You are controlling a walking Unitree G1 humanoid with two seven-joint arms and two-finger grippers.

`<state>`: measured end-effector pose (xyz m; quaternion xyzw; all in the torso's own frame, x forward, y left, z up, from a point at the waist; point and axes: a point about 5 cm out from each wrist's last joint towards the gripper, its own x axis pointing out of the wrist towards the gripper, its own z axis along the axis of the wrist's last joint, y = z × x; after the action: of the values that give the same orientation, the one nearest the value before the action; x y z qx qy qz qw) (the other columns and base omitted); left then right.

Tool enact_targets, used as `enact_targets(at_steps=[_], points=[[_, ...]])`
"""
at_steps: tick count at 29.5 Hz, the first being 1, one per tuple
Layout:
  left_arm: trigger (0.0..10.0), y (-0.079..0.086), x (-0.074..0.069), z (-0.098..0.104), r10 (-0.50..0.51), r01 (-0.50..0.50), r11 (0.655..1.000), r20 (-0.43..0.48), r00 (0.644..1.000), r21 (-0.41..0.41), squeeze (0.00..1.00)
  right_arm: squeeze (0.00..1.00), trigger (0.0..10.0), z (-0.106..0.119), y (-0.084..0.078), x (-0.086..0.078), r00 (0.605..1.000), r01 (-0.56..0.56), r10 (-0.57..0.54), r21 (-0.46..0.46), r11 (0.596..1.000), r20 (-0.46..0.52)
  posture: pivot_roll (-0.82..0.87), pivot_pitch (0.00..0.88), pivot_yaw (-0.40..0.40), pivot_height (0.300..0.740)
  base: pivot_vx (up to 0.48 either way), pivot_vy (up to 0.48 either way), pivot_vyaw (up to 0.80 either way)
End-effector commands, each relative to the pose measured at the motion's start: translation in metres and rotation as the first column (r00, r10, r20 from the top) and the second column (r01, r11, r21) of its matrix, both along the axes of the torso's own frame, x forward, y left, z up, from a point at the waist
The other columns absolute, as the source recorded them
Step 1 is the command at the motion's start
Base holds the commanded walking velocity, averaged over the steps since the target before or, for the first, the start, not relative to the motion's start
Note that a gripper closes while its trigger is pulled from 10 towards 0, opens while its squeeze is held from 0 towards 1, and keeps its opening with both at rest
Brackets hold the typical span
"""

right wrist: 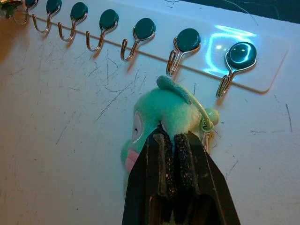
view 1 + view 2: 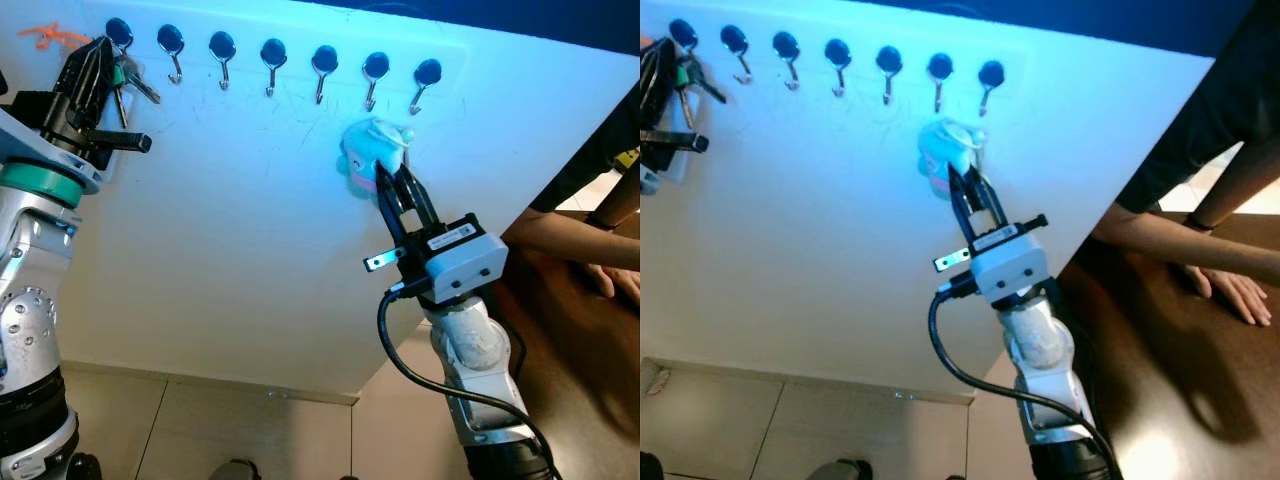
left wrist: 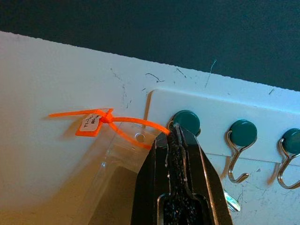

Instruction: Hang keys on a hook

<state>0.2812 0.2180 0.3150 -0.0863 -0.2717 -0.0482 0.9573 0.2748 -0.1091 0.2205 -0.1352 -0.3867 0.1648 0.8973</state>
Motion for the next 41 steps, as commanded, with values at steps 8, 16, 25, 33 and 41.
enact_targets(at_steps=[8, 16, 25, 33, 41], points=[[10.0, -0.005, 0.005, -0.035, -0.009, 0.022, 0.998, -0.191, 0.982, 0.066, 0.0, 0.0, 10.0, -0.007, -0.002, 0.002, 0.999, 0.008, -0.007, 0.008, 1.0, -0.046, 0.13, 0.043, 0.015, 0.74, 0.0, 0.0, 0.0], [10.0, -0.008, 0.003, -0.041, -0.029, 0.049, 0.994, -0.208, 0.978, 0.094, 0.0, 0.0, 10.0, -0.008, -0.002, 0.002, 0.999, 0.009, -0.009, 0.006, 1.0, -0.049, 0.13, 0.037, 0.014, 0.74, 0.0, 0.0, 0.0], [10.0, -0.009, -0.002, -0.037, -0.061, 0.074, 0.995, -0.178, 0.982, 0.064, 0.0, 0.0, 10.0, -0.008, -0.001, 0.003, 0.999, 0.005, -0.005, 0.005, 1.0, -0.049, 0.13, 0.033, 0.013, 0.74, 0.0, 0.0, 0.0], [10.0, -0.006, 0.001, -0.029, -0.073, 0.068, 0.997, -0.146, 0.987, -0.041, 0.0, 0.0, 10.0, -0.008, 0.0, 0.002, 0.999, 0.005, -0.005, 0.005, 1.0, -0.049, 0.13, 0.031, 0.017, 0.74, 0.0, 0.0, 0.0], [10.0, 0.003, -0.002, -0.015, -0.149, 0.127, 0.973, -0.104, 0.983, -0.193, 0.0, 0.0, 10.0, -0.009, 0.0, 0.002, 0.999, 0.006, -0.006, 0.007, 1.0, -0.051, 0.13, 0.036, 0.021, 0.74, 0.0, 0.0, 0.0]])
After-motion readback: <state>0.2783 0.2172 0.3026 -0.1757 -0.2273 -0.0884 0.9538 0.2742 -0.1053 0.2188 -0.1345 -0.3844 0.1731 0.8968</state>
